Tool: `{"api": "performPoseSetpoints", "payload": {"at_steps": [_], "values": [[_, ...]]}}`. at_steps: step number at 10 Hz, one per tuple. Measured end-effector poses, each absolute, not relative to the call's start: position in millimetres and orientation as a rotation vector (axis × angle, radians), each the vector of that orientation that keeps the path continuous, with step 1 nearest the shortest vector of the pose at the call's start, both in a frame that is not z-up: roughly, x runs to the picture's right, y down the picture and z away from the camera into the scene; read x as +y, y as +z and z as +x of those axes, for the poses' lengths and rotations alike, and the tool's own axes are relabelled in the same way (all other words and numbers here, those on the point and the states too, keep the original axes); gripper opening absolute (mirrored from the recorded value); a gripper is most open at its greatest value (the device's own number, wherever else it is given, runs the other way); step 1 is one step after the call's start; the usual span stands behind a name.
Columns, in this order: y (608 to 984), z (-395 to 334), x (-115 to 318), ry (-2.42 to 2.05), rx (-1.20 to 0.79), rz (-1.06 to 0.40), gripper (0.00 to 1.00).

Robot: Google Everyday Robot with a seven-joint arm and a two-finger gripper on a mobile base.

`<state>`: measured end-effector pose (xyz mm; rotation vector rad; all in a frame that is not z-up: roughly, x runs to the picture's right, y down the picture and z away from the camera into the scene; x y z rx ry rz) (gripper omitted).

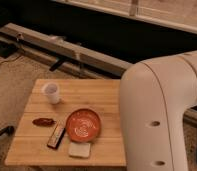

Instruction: Stand the bottle upright

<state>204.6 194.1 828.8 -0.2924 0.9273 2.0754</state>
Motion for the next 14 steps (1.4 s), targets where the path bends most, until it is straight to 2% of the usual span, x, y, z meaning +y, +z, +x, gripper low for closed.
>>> {"api": "performPoseSetpoints", "payload": {"at_steps": [5, 7, 11, 12, 14], "values": [[848, 203, 204, 2.077, 0.946, -0.334, 0.63], [845, 204, 198, 2.086, 0.932, -0.326, 0.48], [834, 206, 184, 2.096, 0.899, -0.31, 0.07], [834, 203, 183, 2.092, 0.895, -0.316, 0.01], [831, 201, 176, 2.096, 0.881, -0.359, 0.0]]}}
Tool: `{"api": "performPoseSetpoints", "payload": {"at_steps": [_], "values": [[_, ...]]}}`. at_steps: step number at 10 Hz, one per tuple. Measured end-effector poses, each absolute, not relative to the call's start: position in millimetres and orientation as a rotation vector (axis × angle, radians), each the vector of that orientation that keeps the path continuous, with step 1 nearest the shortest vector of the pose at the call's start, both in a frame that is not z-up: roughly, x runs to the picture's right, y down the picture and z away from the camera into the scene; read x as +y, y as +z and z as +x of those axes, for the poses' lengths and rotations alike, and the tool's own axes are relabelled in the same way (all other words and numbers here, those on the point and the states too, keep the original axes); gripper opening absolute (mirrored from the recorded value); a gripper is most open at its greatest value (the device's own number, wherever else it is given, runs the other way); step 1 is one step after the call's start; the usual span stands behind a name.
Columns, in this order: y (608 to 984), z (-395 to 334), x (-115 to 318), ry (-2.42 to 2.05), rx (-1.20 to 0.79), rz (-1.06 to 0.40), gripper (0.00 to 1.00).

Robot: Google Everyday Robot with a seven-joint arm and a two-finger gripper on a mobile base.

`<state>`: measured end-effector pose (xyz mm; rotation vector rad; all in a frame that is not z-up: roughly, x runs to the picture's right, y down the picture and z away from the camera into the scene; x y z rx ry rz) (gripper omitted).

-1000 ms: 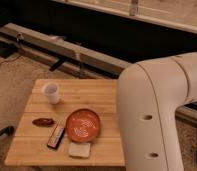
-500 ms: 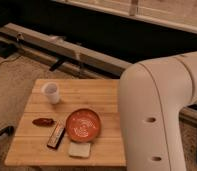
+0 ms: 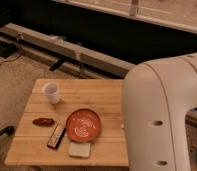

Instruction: Stand the bottle upright

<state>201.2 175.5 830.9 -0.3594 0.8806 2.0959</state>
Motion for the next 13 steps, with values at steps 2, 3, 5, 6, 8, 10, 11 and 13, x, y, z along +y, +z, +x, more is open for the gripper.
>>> {"api": "performPoseSetpoints", "payload": {"at_steps": [2, 3, 5, 6, 8, 10, 11, 13], "values": [[827, 199, 164, 2.108, 0.848, -0.453, 0.0], [824, 200, 157, 2.117, 0.827, -0.498, 0.0], [817, 201, 141, 2.134, 0.78, -0.578, 0.0], [813, 200, 134, 2.137, 0.756, -0.608, 0.0], [807, 197, 121, 2.137, 0.713, -0.649, 0.0], [803, 190, 112, 2.128, 0.682, -0.682, 0.0], [798, 186, 106, 2.12, 0.664, -0.692, 0.0], [785, 181, 92, 2.111, 0.634, -0.694, 0.0]]}}
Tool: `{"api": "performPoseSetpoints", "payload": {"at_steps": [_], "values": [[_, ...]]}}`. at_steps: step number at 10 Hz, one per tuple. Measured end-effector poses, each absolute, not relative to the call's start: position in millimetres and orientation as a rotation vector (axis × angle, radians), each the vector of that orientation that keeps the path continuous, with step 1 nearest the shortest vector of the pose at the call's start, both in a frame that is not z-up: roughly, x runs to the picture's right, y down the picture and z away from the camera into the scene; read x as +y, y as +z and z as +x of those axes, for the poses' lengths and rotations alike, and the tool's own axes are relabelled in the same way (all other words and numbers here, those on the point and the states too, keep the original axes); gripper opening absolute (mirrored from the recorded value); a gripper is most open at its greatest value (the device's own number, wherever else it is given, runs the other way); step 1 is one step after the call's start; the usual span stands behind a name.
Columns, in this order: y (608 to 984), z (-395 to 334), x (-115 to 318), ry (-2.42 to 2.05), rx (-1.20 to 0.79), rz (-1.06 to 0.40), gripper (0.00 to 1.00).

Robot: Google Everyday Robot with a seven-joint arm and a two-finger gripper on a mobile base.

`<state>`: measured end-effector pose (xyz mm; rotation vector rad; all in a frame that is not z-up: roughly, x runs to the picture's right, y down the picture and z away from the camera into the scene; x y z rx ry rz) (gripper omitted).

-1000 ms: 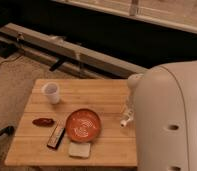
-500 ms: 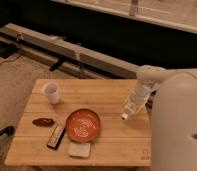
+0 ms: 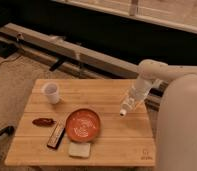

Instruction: Stand the bottle upright

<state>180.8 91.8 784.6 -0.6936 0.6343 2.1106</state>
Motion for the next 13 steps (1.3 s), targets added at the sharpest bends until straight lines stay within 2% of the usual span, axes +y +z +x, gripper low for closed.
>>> {"api": "performPoseSetpoints", "payload": {"at_steps": [4, 9, 11, 13], "values": [[764, 170, 67, 2.096, 0.589, -0.737, 0.0], [767, 172, 62, 2.18, 0.655, -0.822, 0.0], [767, 172, 59, 2.185, 0.713, -0.795, 0.0], [766, 167, 55, 2.182, 0.796, -0.693, 0.0]]}}
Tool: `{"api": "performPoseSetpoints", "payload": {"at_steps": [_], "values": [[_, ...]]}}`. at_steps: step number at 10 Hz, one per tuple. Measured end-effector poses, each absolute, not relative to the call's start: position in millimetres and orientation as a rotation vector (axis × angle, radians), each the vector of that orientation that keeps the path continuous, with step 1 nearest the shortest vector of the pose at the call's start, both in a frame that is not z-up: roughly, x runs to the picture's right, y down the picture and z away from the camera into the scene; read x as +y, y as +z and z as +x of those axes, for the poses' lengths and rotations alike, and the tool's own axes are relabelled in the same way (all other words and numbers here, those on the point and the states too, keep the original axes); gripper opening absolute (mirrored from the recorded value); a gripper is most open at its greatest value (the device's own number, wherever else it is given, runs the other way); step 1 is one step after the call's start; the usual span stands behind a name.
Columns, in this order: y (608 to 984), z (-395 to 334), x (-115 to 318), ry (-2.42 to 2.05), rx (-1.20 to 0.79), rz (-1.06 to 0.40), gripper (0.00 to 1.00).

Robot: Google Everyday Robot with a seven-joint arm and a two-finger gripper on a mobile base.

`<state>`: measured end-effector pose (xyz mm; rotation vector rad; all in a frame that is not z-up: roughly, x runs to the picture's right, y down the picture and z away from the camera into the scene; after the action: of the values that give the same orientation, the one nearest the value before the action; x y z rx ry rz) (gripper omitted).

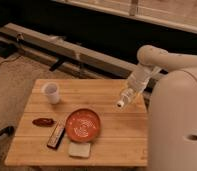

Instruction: Stand the bottle upright

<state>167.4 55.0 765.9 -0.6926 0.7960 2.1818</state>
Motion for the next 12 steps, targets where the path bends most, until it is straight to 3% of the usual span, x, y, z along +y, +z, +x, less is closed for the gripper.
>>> {"api": "performPoseSetpoints", "payload": {"at_steps": [7, 12], "values": [[760, 185, 63, 2.326, 1.055, -0.371, 0.0], [749, 194, 63, 2.433, 1.087, -0.173, 0.0]]}}
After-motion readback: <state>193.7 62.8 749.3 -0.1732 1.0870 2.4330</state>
